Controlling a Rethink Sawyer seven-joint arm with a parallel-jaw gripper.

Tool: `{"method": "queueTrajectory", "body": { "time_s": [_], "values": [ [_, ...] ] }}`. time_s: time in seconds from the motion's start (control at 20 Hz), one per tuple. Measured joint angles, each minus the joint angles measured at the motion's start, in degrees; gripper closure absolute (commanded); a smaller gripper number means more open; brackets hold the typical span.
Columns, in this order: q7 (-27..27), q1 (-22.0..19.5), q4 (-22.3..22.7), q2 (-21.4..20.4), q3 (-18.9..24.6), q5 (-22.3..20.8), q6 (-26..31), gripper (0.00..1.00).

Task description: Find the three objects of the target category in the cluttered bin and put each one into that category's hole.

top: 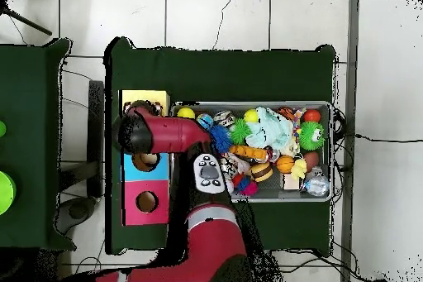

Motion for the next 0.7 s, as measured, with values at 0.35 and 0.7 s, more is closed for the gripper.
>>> {"method": "queueTrajectory", "body": {
  "time_s": [0.35,0.7],
  "values": [
    [0.01,-5.19,-2.37,0.22,6.62,-6.04,8.01,0.0],
    [0.01,-5.19,-3.18,0.31,6.81,-7.88,8.72,0.0]
  ]
}}
